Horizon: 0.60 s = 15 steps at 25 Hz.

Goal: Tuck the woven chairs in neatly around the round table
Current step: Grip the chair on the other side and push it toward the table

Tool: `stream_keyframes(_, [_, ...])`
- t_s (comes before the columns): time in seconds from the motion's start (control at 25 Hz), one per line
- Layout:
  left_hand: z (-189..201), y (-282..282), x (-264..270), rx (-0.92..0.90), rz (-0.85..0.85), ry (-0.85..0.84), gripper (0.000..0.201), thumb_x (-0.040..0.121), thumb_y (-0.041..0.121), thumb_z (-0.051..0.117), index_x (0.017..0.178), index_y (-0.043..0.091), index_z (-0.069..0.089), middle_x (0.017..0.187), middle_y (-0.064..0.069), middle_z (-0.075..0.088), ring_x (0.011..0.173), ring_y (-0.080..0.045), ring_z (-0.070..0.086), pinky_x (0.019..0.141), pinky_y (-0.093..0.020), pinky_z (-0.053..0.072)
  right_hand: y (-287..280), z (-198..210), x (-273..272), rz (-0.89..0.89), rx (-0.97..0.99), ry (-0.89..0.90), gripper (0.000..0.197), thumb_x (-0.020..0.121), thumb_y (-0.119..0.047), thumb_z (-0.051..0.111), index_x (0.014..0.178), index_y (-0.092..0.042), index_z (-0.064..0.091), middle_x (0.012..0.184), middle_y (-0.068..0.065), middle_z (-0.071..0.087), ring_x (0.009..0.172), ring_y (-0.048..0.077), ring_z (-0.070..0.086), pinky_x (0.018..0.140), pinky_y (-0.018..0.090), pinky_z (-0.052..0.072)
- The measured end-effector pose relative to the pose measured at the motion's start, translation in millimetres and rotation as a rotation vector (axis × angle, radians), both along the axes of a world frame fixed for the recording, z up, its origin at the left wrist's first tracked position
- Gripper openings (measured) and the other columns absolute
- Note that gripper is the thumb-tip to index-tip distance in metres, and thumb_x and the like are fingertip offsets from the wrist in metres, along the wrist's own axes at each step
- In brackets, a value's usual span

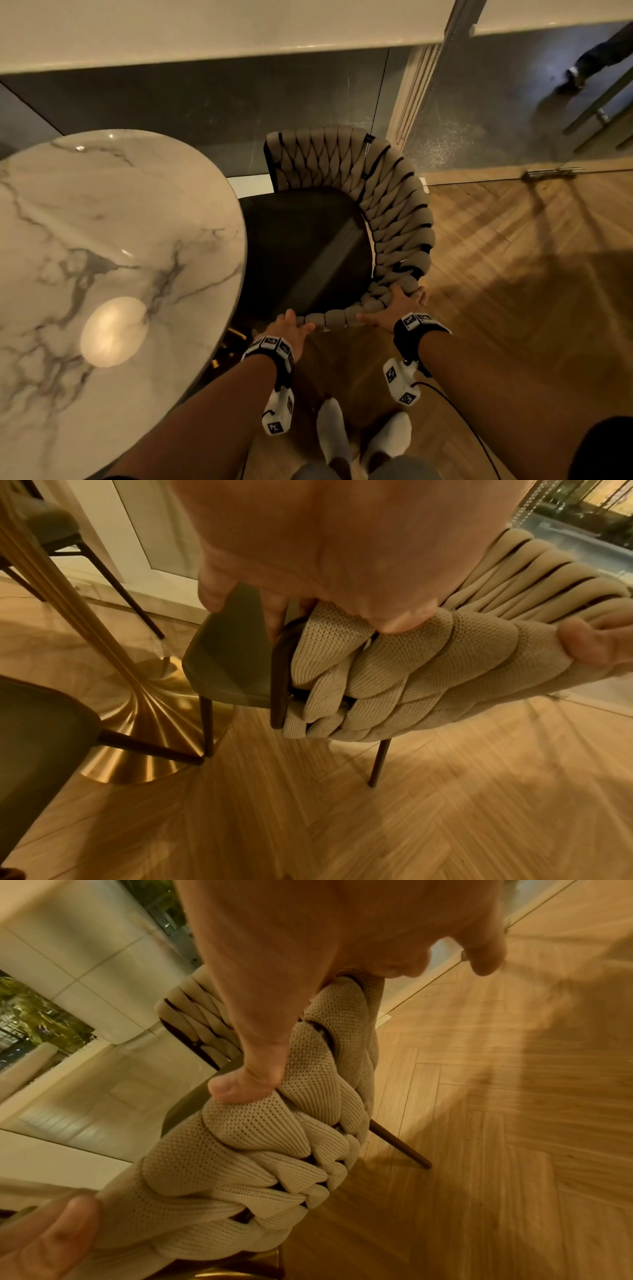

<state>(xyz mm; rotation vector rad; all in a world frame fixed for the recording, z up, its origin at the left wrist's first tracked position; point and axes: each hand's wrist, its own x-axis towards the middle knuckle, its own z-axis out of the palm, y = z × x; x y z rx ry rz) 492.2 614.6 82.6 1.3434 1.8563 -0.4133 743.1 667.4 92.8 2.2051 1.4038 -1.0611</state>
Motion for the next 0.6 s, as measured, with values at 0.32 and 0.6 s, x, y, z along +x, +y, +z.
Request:
stream_keyframes(0.32, [6, -14, 2, 0.054, 0.052, 0.003, 0.056, 0.092, 0.067, 0.035, 0.127, 0.024, 0.041, 0.130, -0.002, 0.055, 0.113, -0.031, 0.059, 0.097, -0.056, 0.047, -8, 5, -4, 0.012, -0.055, -0.015, 0.142, 0.043, -0.090, 0.067, 0.157, -0.034, 0.004, 0.164, 0.018, -0.018, 0.149, 0.042, -0.019, 0.117, 0.067, 0.014])
stream_keyframes(0.6, [17, -23, -11, 0.045, 0.125, -0.131, 0.052, 0.093, 0.056, 0.045, 0.134, 0.023, 0.043, 0.129, -0.006, 0.055, 0.102, -0.026, 0.062, 0.092, -0.046, 0.053, -20, 19, -10, 0.033, 0.018, 0.189, 0.110, 0.071, -0.063, 0.074, 0.155, -0.023, 0.016, 0.161, 0.016, 0.024, 0.140, 0.038, 0.035, 0.110, 0.050, 0.040])
